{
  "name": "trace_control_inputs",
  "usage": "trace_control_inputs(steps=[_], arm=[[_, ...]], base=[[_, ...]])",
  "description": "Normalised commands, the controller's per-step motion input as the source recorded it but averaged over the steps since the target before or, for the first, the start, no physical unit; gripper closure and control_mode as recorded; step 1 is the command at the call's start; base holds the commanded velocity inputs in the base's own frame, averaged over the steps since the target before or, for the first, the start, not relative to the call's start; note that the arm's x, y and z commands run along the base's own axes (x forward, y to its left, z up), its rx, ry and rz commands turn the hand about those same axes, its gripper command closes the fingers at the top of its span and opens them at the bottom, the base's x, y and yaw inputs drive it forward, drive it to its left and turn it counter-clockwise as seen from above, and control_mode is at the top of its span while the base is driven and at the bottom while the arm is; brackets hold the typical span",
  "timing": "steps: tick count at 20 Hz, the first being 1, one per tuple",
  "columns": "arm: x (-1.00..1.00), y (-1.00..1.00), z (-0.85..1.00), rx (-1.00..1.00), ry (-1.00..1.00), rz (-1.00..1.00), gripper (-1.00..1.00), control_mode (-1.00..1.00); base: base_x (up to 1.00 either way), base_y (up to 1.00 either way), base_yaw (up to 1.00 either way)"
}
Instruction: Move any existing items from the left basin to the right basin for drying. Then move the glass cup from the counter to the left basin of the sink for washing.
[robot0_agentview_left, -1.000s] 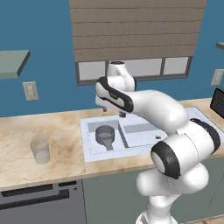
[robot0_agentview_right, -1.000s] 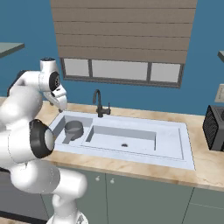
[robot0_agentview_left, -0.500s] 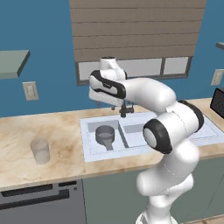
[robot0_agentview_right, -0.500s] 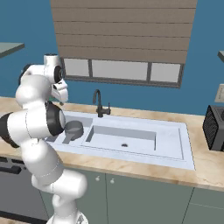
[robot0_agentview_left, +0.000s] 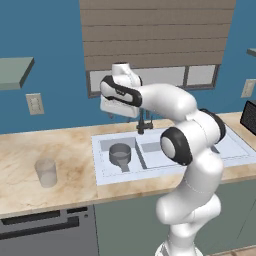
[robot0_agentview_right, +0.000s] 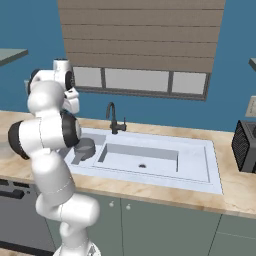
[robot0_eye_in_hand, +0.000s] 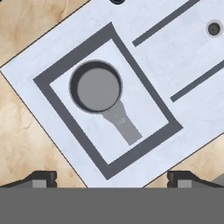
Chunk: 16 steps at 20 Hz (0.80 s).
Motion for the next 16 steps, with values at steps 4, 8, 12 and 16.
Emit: trace_control_inputs(steps=[4, 8, 12, 16], arm=[[0.03, -0.04, -0.37, 0.01, 0.00, 0.00, -1.00, -1.00], [-0.01, -0.24, -0.27, 0.00, -0.09, 0.00, -1.00, -1.00], [-0.08, -0.23, -0.10, 0.00, -0.14, 0.00, -1.00, -1.00], [-0.23, -0.08, -0.08, 0.00, -0.18, 0.00, -1.00, -1.00]], base=[[0.00, 0.00, 0.00], [0.00, 0.00, 0.00], [0.00, 0.00, 0.00], [0.00, 0.00, 0.00]])
